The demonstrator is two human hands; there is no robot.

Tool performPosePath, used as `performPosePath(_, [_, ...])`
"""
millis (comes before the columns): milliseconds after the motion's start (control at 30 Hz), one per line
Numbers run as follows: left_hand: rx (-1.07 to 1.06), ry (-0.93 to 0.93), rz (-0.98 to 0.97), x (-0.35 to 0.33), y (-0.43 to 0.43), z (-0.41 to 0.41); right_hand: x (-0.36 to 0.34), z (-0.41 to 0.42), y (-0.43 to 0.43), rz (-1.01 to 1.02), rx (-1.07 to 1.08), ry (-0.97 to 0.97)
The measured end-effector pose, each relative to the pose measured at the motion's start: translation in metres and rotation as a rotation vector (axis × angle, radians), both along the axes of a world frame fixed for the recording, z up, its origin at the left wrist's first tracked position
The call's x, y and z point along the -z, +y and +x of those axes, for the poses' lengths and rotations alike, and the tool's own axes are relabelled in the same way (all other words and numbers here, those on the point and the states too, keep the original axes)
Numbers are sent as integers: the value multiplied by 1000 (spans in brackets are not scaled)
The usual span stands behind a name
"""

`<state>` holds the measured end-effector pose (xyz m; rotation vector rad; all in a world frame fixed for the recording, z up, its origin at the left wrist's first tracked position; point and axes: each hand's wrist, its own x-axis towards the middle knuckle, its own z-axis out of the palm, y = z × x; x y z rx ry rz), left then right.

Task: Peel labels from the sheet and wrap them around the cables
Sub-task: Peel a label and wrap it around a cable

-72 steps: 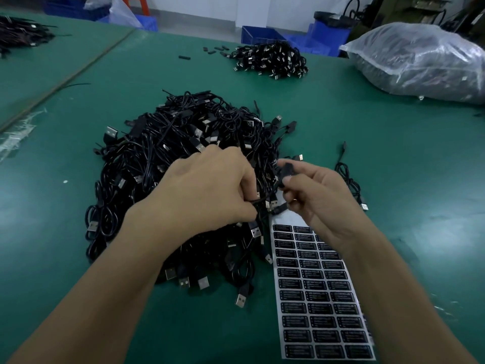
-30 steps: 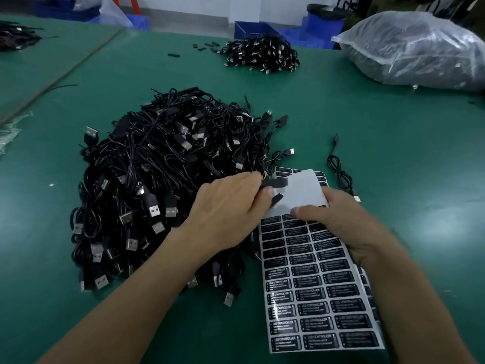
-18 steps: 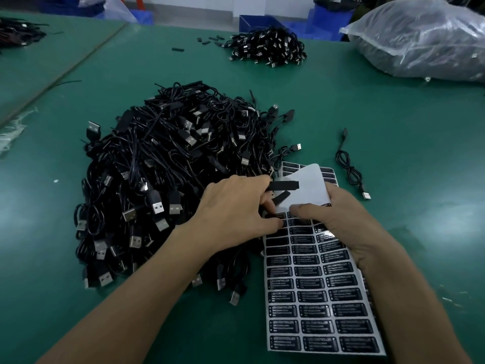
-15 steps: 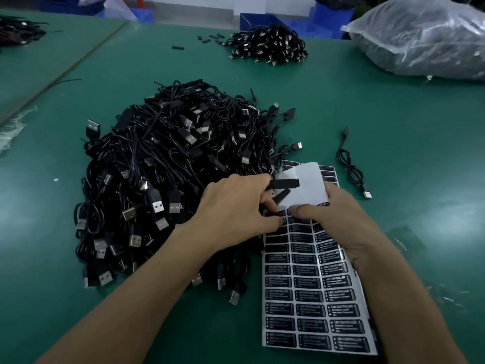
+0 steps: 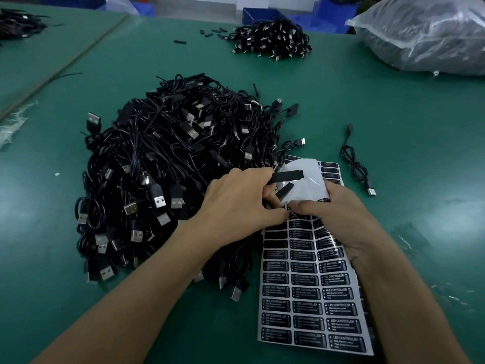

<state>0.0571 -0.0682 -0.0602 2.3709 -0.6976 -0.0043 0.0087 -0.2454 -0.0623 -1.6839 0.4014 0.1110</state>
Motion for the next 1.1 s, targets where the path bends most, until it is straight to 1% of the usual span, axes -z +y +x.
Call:
performPosePath(133, [-14, 15, -9, 2, -1, 0, 0, 0, 1, 28, 2, 12])
performPosePath(467, [-65, 20, 11, 2, -3, -1, -1, -1, 3, -23, 14, 16])
performPosePath(833, [-21, -4, -62, 2, -1, -2, 0, -1, 5, -26, 54, 1])
performPosePath(1100, [-26, 5, -7, 0, -3, -3, 1, 0, 8, -56, 52, 40])
